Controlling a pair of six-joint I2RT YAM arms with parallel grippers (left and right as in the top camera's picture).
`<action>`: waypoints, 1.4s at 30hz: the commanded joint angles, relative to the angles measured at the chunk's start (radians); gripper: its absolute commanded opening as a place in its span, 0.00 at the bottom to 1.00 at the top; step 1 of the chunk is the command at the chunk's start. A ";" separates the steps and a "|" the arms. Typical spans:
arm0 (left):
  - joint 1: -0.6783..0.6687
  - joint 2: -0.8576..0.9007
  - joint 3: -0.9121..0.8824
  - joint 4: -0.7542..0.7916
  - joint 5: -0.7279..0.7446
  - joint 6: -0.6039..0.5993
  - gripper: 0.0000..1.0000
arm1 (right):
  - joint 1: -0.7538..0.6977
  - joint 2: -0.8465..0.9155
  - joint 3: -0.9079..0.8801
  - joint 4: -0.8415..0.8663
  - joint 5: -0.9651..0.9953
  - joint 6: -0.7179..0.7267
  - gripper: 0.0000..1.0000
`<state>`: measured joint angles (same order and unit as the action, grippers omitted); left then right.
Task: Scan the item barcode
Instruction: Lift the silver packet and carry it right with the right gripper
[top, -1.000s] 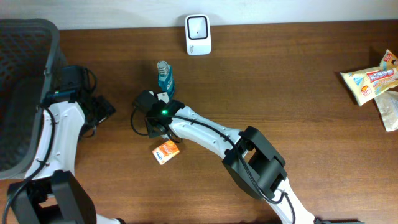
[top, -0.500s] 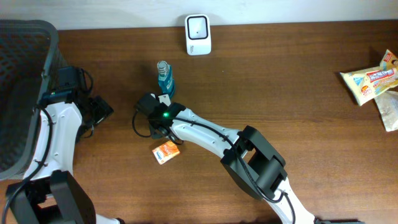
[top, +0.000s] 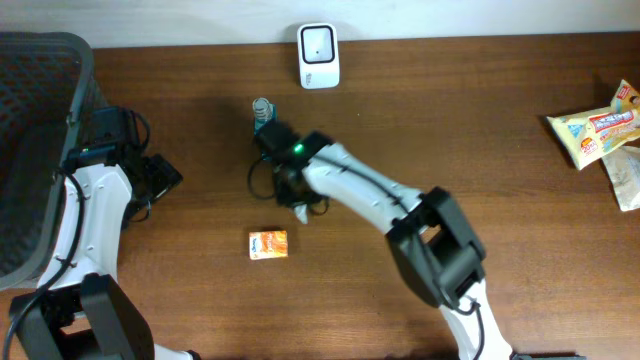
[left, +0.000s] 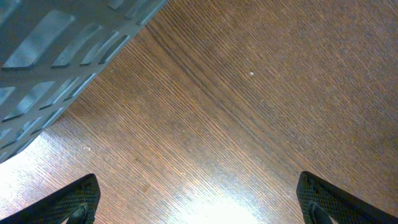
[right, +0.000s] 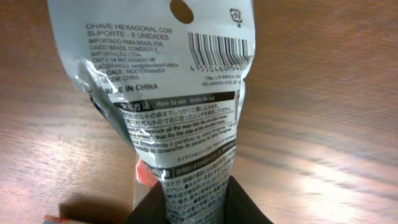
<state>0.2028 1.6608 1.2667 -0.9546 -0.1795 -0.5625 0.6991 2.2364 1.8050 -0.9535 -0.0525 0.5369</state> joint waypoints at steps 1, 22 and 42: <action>0.010 0.009 -0.007 -0.002 0.007 -0.006 0.99 | -0.121 -0.068 0.020 -0.048 -0.284 -0.154 0.23; 0.010 0.009 -0.007 -0.002 0.007 -0.006 0.99 | -0.627 -0.086 -0.161 -0.143 -0.560 -0.491 0.46; 0.010 0.009 -0.007 -0.002 0.007 -0.006 0.99 | 0.064 -0.145 -0.156 -0.011 0.540 -0.423 0.54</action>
<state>0.2035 1.6608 1.2667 -0.9546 -0.1719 -0.5625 0.7319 2.0422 1.6512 -0.9825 0.3099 0.0834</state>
